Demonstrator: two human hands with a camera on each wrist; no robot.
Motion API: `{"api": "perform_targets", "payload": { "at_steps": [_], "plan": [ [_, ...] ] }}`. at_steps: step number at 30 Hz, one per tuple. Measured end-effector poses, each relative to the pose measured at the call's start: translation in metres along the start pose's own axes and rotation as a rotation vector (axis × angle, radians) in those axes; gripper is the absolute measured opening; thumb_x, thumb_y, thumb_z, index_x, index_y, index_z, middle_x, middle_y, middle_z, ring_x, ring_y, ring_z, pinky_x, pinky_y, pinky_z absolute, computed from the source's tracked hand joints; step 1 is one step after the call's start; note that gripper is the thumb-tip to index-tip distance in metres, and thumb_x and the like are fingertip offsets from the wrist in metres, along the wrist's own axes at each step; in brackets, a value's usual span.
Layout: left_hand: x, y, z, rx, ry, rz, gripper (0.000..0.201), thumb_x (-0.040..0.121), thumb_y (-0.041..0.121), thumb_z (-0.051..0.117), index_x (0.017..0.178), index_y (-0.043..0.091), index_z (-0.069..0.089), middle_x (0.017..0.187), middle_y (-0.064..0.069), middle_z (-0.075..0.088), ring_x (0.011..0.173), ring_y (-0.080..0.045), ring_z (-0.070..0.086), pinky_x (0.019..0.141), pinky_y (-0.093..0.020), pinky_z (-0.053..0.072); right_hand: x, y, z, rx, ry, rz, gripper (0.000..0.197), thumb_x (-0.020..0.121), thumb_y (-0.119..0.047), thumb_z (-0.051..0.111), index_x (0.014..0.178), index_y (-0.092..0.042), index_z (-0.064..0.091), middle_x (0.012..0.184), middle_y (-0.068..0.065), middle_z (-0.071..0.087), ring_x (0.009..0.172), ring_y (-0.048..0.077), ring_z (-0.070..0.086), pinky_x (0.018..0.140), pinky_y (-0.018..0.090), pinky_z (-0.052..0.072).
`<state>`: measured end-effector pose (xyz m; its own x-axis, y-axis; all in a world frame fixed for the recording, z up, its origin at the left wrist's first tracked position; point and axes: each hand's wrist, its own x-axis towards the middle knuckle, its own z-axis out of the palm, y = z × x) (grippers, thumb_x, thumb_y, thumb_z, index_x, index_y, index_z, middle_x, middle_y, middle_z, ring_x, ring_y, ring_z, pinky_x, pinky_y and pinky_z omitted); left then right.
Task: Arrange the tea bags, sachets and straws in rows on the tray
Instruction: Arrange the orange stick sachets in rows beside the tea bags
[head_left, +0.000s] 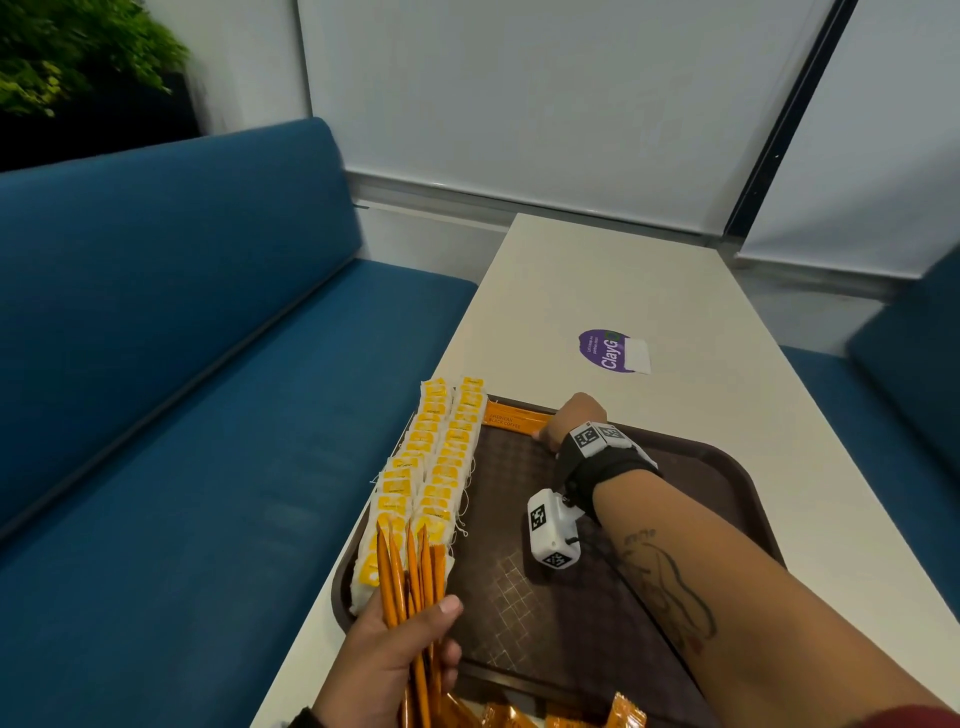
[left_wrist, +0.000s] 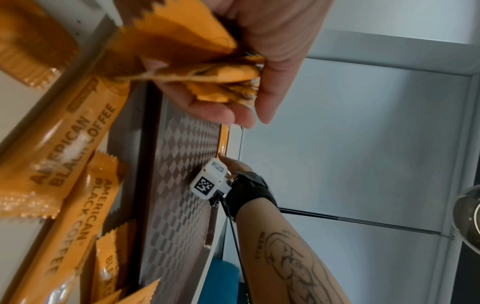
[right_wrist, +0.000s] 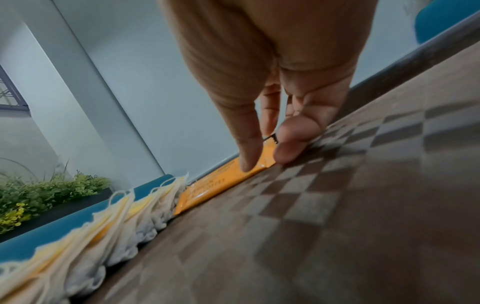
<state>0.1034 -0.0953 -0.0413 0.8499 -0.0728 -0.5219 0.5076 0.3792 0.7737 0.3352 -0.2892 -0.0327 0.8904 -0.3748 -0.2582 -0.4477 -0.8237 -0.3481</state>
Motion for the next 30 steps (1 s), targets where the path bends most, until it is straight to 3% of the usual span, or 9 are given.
{"api": "perform_targets", "payload": {
  "at_steps": [5, 8, 9, 11, 15, 20, 23, 26, 30],
  "plan": [
    [-0.006, 0.007, 0.005, -0.069, -0.045, -0.017, 0.024, 0.082, 0.012, 0.063, 0.105, 0.006, 0.059, 0.073, -0.013, 0.069, 0.049, -0.023, 0.062, 0.044, -0.031, 0.053, -0.004, 0.012, -0.004, 0.075, -0.040, -0.001, 0.055, 0.077, -0.038, 0.075, 0.117, -0.005, 0.056, 0.115, 0.009, 0.064, 0.106, 0.025, 0.063, 0.087, 0.030, 0.047],
    [-0.009, 0.008, 0.006, -0.086, -0.072, -0.015, 0.023, 0.084, 0.013, 0.062, 0.105, 0.006, 0.059, 0.074, -0.014, 0.070, 0.051, -0.024, 0.063, 0.045, -0.032, 0.053, -0.035, 0.014, -0.015, 0.278, -0.082, -0.163, 0.029, 0.077, -0.029, 0.077, 0.090, -0.007, 0.063, 0.087, 0.007, 0.063, 0.084, 0.020, 0.062, 0.076, 0.032, 0.049],
    [-0.010, 0.009, 0.007, -0.087, -0.077, -0.012, 0.023, 0.084, 0.013, 0.062, 0.106, 0.006, 0.059, 0.075, -0.014, 0.071, 0.052, -0.024, 0.064, 0.045, -0.032, 0.053, -0.056, 0.015, -0.019, 0.433, -0.148, -0.216, 0.022, 0.078, -0.025, 0.076, 0.081, -0.010, 0.061, 0.076, 0.004, 0.059, 0.071, 0.016, 0.058, 0.065, 0.029, 0.048],
    [-0.013, 0.010, 0.009, -0.093, -0.090, -0.009, 0.025, 0.086, 0.013, 0.060, 0.110, 0.006, 0.058, 0.080, -0.015, 0.071, 0.054, -0.024, 0.065, 0.045, -0.031, 0.053, -0.106, 0.014, -0.029, 0.617, -0.395, -0.291, 0.019, 0.080, -0.023, 0.074, 0.083, -0.011, 0.059, 0.068, 0.000, 0.055, 0.056, 0.010, 0.050, 0.050, 0.022, 0.039],
    [-0.018, 0.009, 0.015, -0.088, -0.110, 0.019, 0.029, 0.086, 0.007, 0.059, 0.115, 0.009, 0.056, 0.081, -0.016, 0.070, 0.057, -0.024, 0.067, 0.043, -0.030, 0.053, -0.172, 0.017, -0.036, 0.426, -0.746, -0.406, 0.027, 0.079, -0.033, 0.074, 0.092, -0.012, 0.063, 0.068, -0.001, 0.060, 0.052, 0.006, 0.053, 0.045, 0.016, 0.038],
    [-0.032, 0.007, 0.022, -0.078, -0.131, 0.058, 0.025, 0.087, 0.001, 0.058, 0.106, 0.017, 0.058, 0.085, -0.017, 0.069, 0.063, -0.027, 0.069, 0.047, -0.031, 0.055, -0.202, 0.032, -0.037, 0.603, -0.682, -0.402, 0.016, 0.082, -0.017, 0.071, 0.093, -0.010, 0.061, 0.069, 0.002, 0.063, 0.052, 0.007, 0.057, 0.044, 0.016, 0.042],
    [-0.035, 0.005, 0.023, -0.128, -0.094, 0.089, 0.024, 0.087, 0.002, 0.058, 0.107, 0.015, 0.060, 0.087, -0.017, 0.071, 0.075, -0.031, 0.070, 0.057, -0.037, 0.056, -0.214, 0.042, -0.035, 0.687, -0.649, -0.357, 0.025, 0.079, -0.021, 0.074, 0.093, -0.013, 0.054, 0.070, -0.002, 0.062, 0.056, 0.007, 0.057, 0.048, 0.019, 0.044],
    [-0.035, 0.008, 0.024, -0.206, -0.028, 0.145, 0.020, 0.088, 0.004, 0.057, 0.105, 0.014, 0.062, 0.088, -0.019, 0.072, 0.080, -0.035, 0.069, 0.068, -0.045, 0.055, -0.230, 0.051, -0.024, 0.662, -0.736, -0.319, 0.032, 0.077, -0.019, 0.076, 0.094, -0.014, 0.050, 0.070, -0.005, 0.063, 0.061, 0.009, 0.060, 0.053, 0.021, 0.046],
    [-0.035, 0.013, 0.027, -0.271, 0.007, 0.187, 0.018, 0.089, 0.006, 0.055, 0.105, 0.013, 0.061, 0.088, -0.021, 0.072, 0.076, -0.034, 0.071, 0.073, -0.055, 0.054, -0.237, 0.058, -0.019, 0.729, -0.780, -0.307, 0.019, 0.083, -0.008, 0.070, 0.091, -0.013, 0.053, 0.072, 0.002, 0.065, 0.068, 0.020, 0.066, 0.043, 0.020, 0.045]
  ]
}}
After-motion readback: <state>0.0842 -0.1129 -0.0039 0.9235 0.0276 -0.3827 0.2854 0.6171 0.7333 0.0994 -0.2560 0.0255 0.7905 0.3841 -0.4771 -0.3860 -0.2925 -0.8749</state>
